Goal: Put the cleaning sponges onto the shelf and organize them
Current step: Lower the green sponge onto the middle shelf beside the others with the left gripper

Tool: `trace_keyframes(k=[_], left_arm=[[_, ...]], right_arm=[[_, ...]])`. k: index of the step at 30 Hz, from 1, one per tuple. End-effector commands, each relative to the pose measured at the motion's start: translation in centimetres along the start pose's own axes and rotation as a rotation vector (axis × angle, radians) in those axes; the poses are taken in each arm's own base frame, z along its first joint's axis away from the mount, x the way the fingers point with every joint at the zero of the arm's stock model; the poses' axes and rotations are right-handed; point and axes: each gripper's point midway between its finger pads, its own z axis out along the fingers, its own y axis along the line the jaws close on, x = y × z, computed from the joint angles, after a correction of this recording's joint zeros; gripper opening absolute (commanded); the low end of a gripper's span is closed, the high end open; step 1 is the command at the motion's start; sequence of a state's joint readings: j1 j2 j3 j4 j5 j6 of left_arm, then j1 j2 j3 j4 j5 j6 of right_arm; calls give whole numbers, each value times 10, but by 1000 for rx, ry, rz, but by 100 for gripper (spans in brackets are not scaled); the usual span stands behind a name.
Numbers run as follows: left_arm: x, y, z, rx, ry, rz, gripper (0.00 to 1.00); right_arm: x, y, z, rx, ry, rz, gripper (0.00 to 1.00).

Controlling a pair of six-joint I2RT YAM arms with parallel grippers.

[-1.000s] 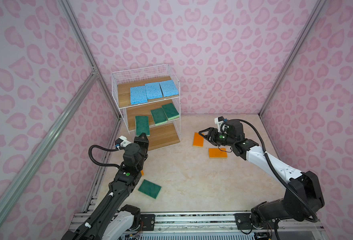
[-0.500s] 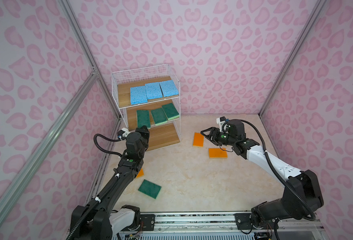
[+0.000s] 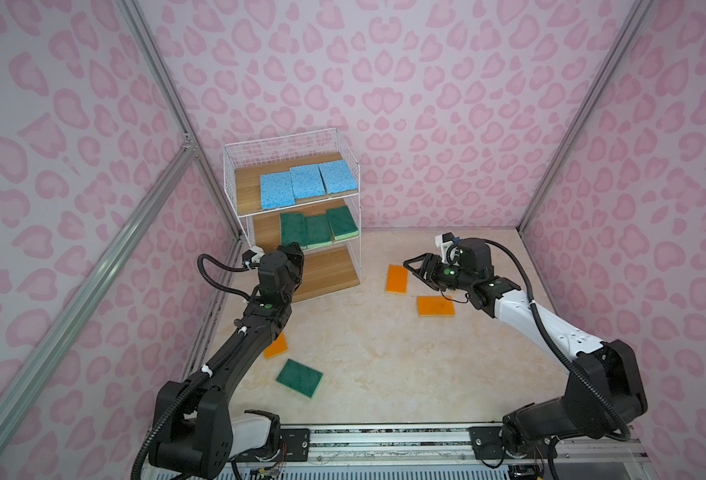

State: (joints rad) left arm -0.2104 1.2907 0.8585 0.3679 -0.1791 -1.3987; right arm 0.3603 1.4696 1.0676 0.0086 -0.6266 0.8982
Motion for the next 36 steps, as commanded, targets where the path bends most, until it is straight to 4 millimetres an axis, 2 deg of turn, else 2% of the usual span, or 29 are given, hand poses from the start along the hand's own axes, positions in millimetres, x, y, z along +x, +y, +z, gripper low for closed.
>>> trace_keyframes(k=[1,12,18,23,26,32,33,36], left_arm=[[0,-16,3,47,5,-19,4],[8,-10,8,39,45,-47,4],[10,-14,7,45,55,-43,5],[12,-13,6,40,63,-46,24],[13,-14,5,39,65,-43,30],[14,-16,1,38,62,-34,35],[14,-16,1,38,63,-34,41],[15,-16,0,38,69,-27,49]], right_arm=[[0,0,1,-12,2,-11,60],[0,0,-1,-11,-2,-8,60],[1,-1,-1,-9,-4,-7,61],[1,0,-3,-11,-8,-9,61],[1,0,-4,-11,-9,-10,61],[2,0,-5,-12,-10,-10,61],[2,1,-6,-13,-10,-10,61],[2,1,-7,-13,-12,-12,61]])
